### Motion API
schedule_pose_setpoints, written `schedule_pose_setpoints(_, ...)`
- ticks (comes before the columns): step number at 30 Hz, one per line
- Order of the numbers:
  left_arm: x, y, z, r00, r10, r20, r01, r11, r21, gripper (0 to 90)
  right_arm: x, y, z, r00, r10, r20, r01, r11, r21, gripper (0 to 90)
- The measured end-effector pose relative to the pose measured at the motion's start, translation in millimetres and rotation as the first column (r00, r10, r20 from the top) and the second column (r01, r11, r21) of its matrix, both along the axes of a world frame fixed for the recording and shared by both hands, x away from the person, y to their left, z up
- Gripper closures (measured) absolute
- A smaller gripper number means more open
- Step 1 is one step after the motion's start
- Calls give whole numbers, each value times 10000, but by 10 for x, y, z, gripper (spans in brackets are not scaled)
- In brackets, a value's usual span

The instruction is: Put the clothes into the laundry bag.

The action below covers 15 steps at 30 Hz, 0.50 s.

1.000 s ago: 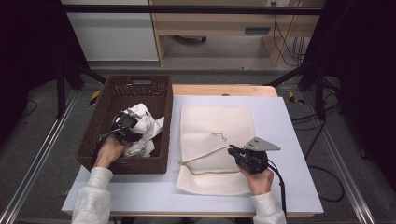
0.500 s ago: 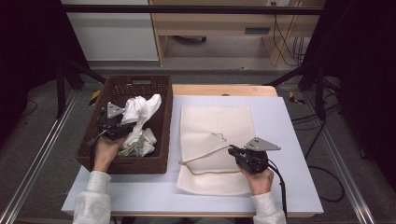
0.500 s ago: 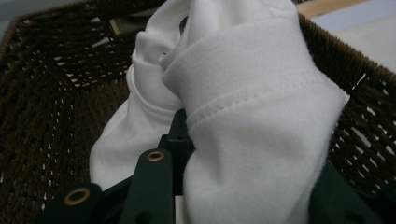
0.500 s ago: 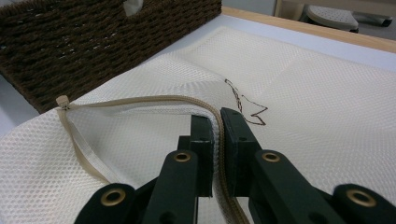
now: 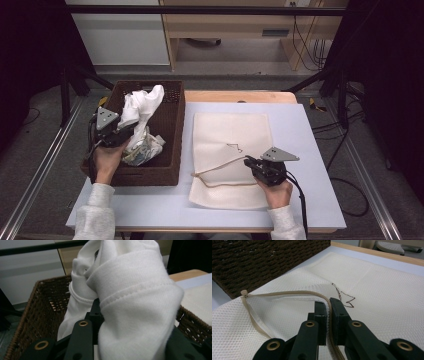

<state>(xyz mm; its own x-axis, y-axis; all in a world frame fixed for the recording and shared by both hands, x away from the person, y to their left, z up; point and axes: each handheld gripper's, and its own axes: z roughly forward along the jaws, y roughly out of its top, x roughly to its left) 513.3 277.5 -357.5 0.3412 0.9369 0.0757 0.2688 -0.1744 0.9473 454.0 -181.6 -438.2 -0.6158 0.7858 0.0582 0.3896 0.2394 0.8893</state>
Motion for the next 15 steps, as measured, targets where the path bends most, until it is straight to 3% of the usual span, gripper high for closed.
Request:
schedule_pose_setpoints(6, -98, -14, 286, 9961, -6, 882, 24, 9998, -204, 639, -4, -6, 4, 10000, 5, 3, -5, 10000, 8, 844)
schedule_pose_setpoints(11, -243, -9, 575, 9841, -58, 1774, 177, 9977, -654, 639, -9, -8, 8, 10000, -15, 17, 15, 10000, 13, 845)
schedule_pose_setpoints(15, -348, 17, 777, 9750, -160, 2217, 369, 9952, -908, 638, -8, -11, 9, 10000, -15, 15, 15, 10000, 28, 845)
